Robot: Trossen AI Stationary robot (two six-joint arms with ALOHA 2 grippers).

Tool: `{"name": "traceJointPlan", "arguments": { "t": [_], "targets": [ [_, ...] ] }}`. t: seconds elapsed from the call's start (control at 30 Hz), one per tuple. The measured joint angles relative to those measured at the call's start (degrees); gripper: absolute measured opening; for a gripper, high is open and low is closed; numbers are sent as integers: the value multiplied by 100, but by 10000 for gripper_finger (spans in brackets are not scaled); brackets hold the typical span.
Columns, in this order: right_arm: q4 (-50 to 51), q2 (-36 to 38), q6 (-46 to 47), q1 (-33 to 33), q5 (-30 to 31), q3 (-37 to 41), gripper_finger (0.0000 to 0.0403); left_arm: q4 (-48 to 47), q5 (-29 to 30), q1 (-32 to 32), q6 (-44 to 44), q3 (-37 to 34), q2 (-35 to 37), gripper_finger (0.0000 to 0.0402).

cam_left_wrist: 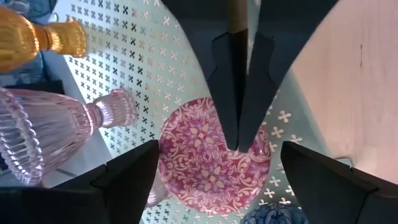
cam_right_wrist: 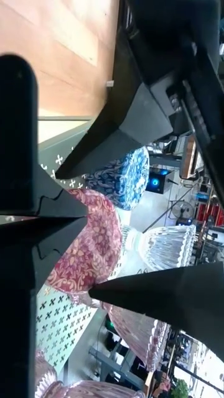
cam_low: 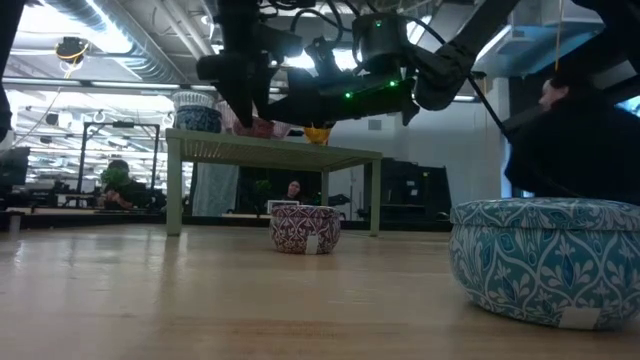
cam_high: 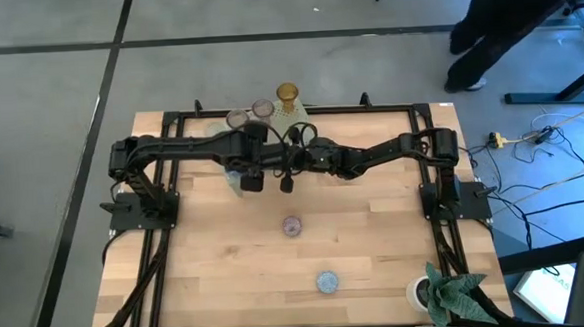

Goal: Pick & Place candle stick holders
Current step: Put the pink scented candle on the shelf aligned with the other scented candle, then put the red scented candle on the shelf aligned with the other scented candles

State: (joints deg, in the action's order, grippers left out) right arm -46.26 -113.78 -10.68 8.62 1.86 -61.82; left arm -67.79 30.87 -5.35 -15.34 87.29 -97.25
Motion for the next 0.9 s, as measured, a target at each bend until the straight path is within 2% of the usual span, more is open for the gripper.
{"name": "traceJointPlan", "arguments": {
  "t": [0.53, 0.77, 0.9],
  "targets": [
    [-393, 13, 126, -26, 3, 9, 4, -16, 4, 119, 0, 0, 0, 334],
    [-336, 13, 145, -72, 3, 9, 6, -21, 156, 234, 9, 0, 5, 334],
    [22, 109, 129, -209, 3, 9, 5, -38, 160, 341, 256, -2, 219, 334]
  ]
}}
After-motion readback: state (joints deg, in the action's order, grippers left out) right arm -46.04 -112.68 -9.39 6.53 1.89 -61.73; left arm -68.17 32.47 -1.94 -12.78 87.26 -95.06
